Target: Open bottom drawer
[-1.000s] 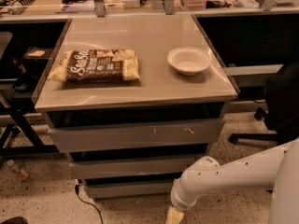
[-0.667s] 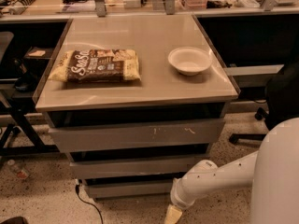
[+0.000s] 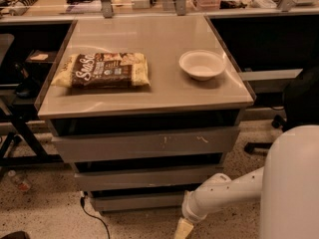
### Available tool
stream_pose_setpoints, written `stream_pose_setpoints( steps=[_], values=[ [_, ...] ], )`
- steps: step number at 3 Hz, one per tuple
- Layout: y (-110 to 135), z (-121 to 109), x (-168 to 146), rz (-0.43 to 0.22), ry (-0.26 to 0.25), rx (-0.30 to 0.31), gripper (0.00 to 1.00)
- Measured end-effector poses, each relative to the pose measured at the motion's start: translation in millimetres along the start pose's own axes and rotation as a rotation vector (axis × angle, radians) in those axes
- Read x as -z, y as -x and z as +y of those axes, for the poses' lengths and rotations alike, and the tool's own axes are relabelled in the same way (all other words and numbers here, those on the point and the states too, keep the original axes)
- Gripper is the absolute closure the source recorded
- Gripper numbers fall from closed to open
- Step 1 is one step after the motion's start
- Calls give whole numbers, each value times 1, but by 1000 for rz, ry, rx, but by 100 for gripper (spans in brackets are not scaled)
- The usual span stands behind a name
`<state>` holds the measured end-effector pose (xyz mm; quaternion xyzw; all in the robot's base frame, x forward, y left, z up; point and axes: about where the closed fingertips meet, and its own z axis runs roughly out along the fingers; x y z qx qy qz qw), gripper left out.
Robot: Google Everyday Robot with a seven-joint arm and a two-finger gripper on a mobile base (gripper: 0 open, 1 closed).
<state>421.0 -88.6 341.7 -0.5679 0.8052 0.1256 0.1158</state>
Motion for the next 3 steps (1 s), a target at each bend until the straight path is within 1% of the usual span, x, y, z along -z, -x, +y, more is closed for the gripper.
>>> stream_pose_setpoints(
  steps=[1,2,3],
  values=[
    [-7,-25,-47,-55,-4,-48,0],
    [-7,-26,-47,-55,-4,-48,0],
    [-11,-44,-64,-68,-41,-60,0]
  ],
)
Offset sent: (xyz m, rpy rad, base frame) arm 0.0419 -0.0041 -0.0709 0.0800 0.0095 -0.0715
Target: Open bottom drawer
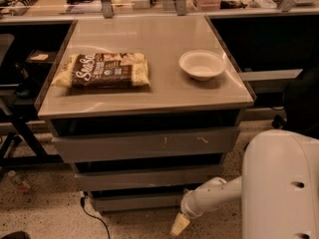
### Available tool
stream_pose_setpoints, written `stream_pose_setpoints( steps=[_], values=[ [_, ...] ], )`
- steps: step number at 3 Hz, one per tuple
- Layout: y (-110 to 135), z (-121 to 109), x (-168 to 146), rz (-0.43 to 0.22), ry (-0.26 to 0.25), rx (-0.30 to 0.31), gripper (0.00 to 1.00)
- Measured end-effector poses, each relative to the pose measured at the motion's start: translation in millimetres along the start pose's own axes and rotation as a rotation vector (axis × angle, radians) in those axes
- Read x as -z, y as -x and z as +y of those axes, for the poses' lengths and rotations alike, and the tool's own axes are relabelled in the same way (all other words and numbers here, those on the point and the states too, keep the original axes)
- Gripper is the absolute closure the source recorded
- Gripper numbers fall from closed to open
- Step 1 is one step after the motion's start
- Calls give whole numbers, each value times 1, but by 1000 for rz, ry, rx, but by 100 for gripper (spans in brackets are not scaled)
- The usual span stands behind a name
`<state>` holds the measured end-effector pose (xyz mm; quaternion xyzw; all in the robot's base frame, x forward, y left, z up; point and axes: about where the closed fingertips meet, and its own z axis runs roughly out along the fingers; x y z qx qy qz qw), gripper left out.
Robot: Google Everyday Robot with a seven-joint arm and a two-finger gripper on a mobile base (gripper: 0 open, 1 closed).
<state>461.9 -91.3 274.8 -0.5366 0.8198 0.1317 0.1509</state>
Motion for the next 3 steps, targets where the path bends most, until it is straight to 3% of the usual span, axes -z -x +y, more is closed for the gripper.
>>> stream_pose_setpoints(
  steps=[1,2,3],
  values=[
    [-7,-19,-17,-21,-36,-34,0],
    [-15,-30,-31,-1,-43,-87,0],
    [-13,-31,-33,-8,-45,-78,0]
  ],
)
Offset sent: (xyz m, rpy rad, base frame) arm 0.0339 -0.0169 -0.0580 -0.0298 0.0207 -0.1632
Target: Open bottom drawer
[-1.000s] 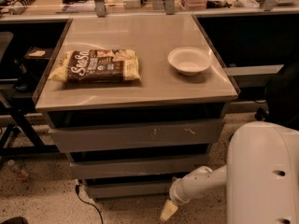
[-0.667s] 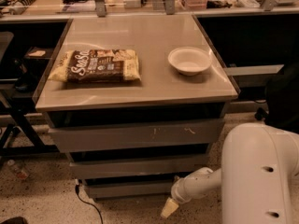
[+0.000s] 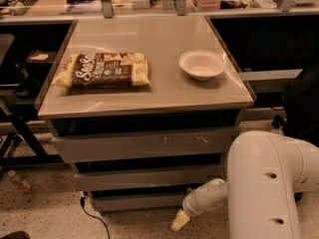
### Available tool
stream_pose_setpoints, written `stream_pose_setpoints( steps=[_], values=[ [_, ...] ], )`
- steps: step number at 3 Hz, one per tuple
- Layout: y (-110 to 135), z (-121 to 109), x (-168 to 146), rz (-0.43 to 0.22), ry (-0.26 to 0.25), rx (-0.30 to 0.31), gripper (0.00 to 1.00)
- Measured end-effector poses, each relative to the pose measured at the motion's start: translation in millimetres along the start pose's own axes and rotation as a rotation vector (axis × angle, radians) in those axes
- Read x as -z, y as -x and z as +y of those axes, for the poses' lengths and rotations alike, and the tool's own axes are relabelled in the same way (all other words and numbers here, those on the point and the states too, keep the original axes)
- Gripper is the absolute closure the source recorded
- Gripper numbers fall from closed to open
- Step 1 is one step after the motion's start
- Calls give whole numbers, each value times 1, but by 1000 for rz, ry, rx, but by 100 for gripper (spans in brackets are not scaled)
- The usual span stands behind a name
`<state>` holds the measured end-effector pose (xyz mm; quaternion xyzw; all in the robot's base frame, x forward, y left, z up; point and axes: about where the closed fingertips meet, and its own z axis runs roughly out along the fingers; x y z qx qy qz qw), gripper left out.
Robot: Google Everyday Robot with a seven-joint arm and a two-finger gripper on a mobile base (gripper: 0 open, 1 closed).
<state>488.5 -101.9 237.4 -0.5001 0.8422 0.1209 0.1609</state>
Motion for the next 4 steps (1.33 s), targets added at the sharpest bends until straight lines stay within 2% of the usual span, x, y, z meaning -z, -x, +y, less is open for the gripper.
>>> stream_pose_setpoints(
  steps=[1,2,4],
  values=[
    [10,-2,-9,-33,-10,39,0],
    [16,-6,-28,-46,-10,47,0],
    [17,-7,-64,-32,17,68,0]
  ],
)
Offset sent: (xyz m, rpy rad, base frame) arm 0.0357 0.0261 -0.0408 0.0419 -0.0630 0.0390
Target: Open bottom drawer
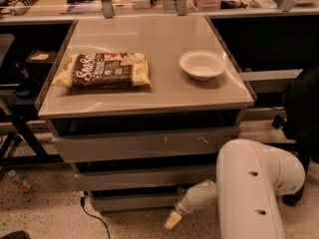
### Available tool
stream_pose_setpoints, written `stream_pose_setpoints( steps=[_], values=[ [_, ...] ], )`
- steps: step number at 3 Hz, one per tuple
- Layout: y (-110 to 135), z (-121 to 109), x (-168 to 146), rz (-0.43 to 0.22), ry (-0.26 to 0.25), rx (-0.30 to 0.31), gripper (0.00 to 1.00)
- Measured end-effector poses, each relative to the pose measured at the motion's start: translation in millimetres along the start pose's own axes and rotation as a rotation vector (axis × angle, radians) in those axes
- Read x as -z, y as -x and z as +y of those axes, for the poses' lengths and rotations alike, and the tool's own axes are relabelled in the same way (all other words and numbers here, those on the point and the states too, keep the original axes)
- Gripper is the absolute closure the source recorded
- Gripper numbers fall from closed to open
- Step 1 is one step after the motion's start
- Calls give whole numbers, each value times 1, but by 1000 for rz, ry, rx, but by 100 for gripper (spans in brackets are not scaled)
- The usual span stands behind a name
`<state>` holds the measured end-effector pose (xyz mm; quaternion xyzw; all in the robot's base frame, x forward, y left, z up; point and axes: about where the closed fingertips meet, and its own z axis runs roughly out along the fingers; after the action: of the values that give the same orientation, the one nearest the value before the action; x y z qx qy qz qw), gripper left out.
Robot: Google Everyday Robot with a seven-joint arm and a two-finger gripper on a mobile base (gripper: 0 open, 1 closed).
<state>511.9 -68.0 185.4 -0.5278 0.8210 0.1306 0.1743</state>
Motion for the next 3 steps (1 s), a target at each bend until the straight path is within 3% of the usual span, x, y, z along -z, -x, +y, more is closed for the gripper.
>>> stream_pose_setpoints(
  steps=[2,3],
  values=[
    [-9,17,-11,40,75,11,0],
    [-7,17,-7,40,75,10,0]
  ],
)
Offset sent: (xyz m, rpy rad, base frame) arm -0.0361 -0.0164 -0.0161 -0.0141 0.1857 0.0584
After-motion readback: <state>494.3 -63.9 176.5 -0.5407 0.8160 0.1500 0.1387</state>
